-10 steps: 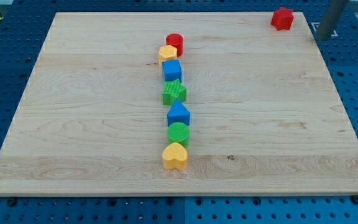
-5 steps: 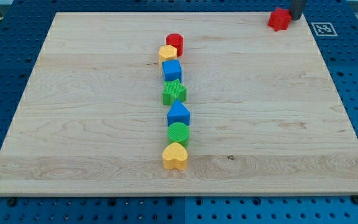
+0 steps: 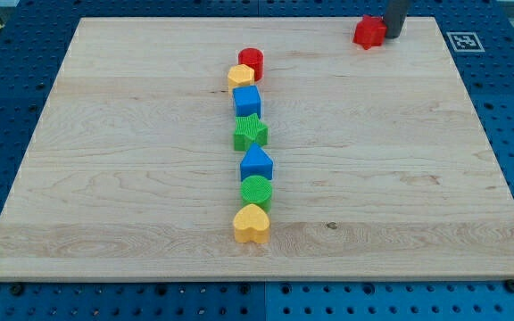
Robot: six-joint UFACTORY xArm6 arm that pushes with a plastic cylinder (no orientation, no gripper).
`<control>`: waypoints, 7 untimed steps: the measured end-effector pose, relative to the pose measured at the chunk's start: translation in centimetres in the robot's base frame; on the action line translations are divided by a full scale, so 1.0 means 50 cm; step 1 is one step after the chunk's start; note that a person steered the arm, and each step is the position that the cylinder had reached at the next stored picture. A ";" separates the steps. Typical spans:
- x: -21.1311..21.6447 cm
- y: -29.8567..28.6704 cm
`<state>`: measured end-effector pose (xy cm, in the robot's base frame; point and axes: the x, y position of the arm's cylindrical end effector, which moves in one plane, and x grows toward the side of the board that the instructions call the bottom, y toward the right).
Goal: Slide the red star above the red circle
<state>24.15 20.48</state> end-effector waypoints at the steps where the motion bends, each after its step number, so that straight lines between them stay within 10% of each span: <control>1: 0.031 -0.025; 7: -0.024 -0.078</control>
<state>22.95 16.60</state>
